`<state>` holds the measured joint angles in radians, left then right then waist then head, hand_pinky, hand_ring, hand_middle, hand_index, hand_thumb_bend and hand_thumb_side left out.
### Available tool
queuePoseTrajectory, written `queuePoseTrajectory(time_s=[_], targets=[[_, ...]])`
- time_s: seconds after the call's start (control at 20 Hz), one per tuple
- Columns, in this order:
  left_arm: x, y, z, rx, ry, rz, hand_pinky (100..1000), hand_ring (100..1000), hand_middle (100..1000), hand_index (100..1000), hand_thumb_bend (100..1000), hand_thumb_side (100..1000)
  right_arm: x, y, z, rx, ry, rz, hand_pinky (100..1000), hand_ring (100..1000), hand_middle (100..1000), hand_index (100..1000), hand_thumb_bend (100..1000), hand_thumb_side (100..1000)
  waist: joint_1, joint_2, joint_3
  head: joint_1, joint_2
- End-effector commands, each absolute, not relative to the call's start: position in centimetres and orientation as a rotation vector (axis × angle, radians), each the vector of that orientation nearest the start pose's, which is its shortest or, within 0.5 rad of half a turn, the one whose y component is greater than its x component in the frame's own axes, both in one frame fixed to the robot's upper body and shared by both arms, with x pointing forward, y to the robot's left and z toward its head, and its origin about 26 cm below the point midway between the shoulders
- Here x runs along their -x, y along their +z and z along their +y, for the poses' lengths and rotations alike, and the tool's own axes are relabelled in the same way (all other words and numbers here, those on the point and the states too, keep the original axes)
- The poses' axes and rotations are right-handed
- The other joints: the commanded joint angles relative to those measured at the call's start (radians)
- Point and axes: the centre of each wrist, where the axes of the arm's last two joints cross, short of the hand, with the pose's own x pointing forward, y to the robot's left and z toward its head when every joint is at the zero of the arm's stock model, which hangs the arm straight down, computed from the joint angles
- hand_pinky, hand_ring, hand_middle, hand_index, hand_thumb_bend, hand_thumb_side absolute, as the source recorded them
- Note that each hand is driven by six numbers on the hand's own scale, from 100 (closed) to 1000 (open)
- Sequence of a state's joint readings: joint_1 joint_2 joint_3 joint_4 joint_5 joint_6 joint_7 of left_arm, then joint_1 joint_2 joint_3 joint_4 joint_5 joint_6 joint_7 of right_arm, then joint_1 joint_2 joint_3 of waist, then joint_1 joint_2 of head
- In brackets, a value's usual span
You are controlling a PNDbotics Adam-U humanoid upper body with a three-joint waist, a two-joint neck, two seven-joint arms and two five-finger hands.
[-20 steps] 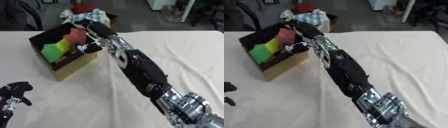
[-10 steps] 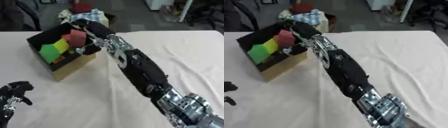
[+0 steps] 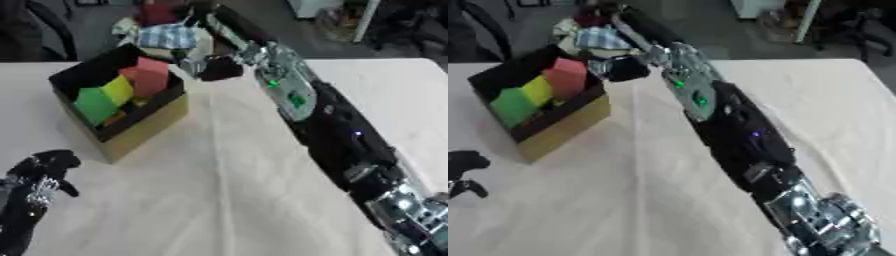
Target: Pick up objects on the table and place them in the box.
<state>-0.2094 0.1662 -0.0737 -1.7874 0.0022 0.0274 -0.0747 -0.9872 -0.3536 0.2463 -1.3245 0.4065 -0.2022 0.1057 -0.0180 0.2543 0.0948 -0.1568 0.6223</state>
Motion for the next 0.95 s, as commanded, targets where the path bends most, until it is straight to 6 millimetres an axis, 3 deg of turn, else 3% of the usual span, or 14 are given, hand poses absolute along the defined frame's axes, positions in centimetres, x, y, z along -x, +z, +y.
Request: queuePoseTrajectory(time_s=[0.05,0.35,0.55,0.8,0.95], targets=[[-31.3,11.4,24.0,-0.013,-0.309,-1.958,437,734,620,707,404,619,-41.0,29.9,-19.1,0.427,0.964,-2.422,768,750,736,859,100,376,-0.008,-0.032,-0.013,0.023,0.01],[-31.2,11.4,24.8,-0.068,-0.262,-1.963,437,739,624,707,404,619,-37.5,27.2,-21.9,0.343,0.718,-2.459,765,744,719,846,100,378,-0.007,-0.021,-0.053,0.067,0.029],[-31.2,11.4,25.3,-0.096,-0.247,-1.965,438,743,627,707,402,619,-35.7,24.1,-23.2,0.301,0.606,-2.424,764,742,706,831,100,380,-0.006,-0.012,-0.079,0.107,0.048],[-31.2,11.5,25.4,-0.106,-0.25,-1.965,437,746,630,707,402,621,-35.3,23.1,-23.5,0.293,0.568,-2.403,762,735,685,805,100,372,-0.004,-0.005,-0.09,0.127,0.056],[-31.2,11.8,25.9,-0.135,-0.247,-1.973,437,745,630,706,402,619,-35.7,19.6,-23.8,0.246,0.484,-2.296,761,731,678,800,100,370,0.002,0.008,-0.124,0.168,0.063]])
